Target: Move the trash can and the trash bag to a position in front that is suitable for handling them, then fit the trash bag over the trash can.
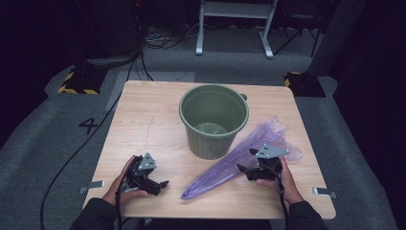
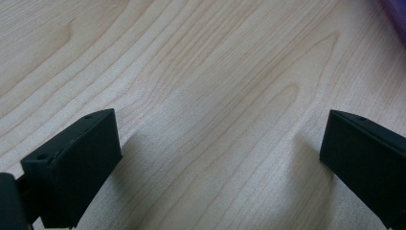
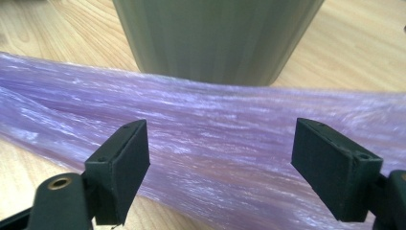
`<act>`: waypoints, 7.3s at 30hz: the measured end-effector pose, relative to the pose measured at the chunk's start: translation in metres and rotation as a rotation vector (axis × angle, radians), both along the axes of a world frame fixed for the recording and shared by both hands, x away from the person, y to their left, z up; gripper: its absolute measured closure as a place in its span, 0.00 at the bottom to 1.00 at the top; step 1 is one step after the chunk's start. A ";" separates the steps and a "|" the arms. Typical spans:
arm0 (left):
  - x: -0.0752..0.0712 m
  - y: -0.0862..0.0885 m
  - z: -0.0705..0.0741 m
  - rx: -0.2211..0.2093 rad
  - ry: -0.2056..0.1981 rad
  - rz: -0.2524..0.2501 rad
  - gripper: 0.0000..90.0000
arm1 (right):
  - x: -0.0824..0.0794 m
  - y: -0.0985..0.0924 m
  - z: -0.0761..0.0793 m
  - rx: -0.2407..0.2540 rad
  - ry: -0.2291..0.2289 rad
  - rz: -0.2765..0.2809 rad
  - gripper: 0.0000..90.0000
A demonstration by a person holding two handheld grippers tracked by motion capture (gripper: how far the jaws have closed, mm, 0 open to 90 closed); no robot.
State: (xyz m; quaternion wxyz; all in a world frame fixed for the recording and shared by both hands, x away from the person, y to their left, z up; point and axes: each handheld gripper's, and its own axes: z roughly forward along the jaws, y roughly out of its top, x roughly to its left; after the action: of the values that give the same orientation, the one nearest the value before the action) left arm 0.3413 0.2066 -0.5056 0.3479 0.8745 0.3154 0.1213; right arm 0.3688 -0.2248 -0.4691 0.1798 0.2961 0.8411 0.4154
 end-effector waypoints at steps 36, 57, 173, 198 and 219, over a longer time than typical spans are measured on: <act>0.000 -0.001 0.000 0.000 0.001 0.002 0.00 | 0.018 0.005 -0.033 -0.006 0.095 -0.038 0.72; 0.001 -0.001 0.000 -0.001 0.001 0.004 0.00 | 0.031 -0.028 -0.032 0.017 0.068 -0.191 1.00; 0.009 0.004 0.009 0.025 0.006 -0.060 0.24 | 0.026 -0.059 0.132 0.365 -0.354 -0.273 1.00; 0.005 0.019 0.077 -0.209 -0.218 0.054 0.18 | 0.054 -0.038 0.134 0.273 -0.361 -0.300 0.98; 0.018 -0.024 0.163 -0.306 -0.379 0.001 0.20 | 0.052 -0.014 0.124 0.182 -0.383 -0.269 0.96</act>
State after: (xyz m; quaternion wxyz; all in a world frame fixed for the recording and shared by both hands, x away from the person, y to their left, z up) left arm 0.3591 0.1826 -0.3431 0.5292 0.7731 0.2596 0.2342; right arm 0.4211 -0.2386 -0.3449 0.3619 0.3362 0.7039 0.5104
